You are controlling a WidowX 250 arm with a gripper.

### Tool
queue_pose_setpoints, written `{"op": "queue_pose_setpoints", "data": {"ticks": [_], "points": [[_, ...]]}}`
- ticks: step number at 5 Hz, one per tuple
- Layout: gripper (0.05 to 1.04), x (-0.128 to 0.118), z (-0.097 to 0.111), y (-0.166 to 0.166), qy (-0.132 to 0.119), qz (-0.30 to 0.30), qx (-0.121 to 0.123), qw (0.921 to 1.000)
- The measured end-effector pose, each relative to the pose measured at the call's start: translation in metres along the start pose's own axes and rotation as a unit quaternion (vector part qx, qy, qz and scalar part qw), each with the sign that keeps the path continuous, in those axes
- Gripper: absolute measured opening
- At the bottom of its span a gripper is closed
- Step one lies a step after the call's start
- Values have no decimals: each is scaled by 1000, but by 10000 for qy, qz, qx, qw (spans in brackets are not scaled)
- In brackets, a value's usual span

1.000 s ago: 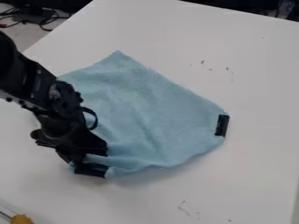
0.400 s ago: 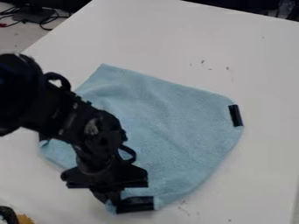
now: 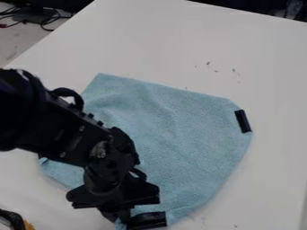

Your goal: Move the cloth to the bottom

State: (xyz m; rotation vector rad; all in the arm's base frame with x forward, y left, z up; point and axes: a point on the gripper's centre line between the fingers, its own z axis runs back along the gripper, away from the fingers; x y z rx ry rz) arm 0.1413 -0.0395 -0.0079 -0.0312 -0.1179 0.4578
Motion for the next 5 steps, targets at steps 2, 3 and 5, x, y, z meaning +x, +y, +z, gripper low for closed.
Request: {"op": "queue_pose_setpoints", "data": {"ticks": [2, 3, 5], "points": [[228, 8, 3, 18, -321, -837, 587, 9942], [490, 7, 9, 36, -134, -1125, 1000, 9885], [1008, 13, 34, 40, 190, -1063, 1242, 9864]]}}
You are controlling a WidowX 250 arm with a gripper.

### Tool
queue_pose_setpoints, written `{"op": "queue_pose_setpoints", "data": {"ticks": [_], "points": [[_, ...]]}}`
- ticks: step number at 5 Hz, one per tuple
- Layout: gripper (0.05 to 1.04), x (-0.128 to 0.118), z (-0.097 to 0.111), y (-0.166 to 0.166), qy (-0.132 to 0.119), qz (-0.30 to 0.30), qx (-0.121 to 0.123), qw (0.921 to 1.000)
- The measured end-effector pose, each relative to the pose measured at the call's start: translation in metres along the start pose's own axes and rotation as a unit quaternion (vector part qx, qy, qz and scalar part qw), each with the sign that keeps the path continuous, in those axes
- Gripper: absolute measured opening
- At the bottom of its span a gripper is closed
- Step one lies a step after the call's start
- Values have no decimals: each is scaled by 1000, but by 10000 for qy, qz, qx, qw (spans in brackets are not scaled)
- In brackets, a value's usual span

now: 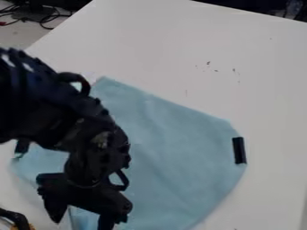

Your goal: Move the cloth to the bottom

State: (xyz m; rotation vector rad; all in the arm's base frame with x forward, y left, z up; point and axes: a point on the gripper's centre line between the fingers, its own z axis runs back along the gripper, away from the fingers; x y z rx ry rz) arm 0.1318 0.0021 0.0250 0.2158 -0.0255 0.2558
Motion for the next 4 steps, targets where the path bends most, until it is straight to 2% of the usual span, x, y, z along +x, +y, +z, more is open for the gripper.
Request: {"op": "queue_pose_setpoints", "data": {"ticks": [1, 2, 3, 4], "points": [[1009, 12, 14, -2, -171, -16, -13, 9999], [1001, 32, 21, -3, -860, -417, -84, 9954], [1001, 48, 25, 1, -1315, -670, -127, 9890], [1001, 59, 36, 5, -1503, -969, 55, 9839]]}}
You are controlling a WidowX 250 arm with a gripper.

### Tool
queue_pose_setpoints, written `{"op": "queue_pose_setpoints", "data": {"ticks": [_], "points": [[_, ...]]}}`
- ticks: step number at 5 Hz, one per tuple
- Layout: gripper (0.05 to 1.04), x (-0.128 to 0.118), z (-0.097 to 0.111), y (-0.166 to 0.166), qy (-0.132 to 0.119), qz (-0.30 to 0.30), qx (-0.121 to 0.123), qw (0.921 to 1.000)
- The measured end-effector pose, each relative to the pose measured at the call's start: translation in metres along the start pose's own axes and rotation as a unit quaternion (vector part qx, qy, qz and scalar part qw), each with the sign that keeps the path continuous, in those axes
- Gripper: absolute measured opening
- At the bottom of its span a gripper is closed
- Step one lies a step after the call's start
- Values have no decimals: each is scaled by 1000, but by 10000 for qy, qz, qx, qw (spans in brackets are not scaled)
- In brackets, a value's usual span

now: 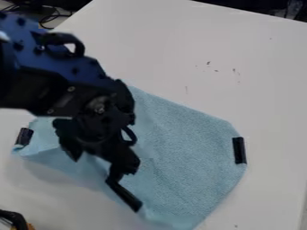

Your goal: Move the cloth to the bottom

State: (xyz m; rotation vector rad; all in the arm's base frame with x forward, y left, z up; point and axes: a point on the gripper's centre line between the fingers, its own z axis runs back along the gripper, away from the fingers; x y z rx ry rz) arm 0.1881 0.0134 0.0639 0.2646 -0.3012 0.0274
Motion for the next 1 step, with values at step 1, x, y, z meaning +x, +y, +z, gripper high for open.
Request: {"op": "queue_pose_setpoints", "data": {"ticks": [1], "points": [[1001, 9, 0, 0, 177, -226, 26, 9996]]}}
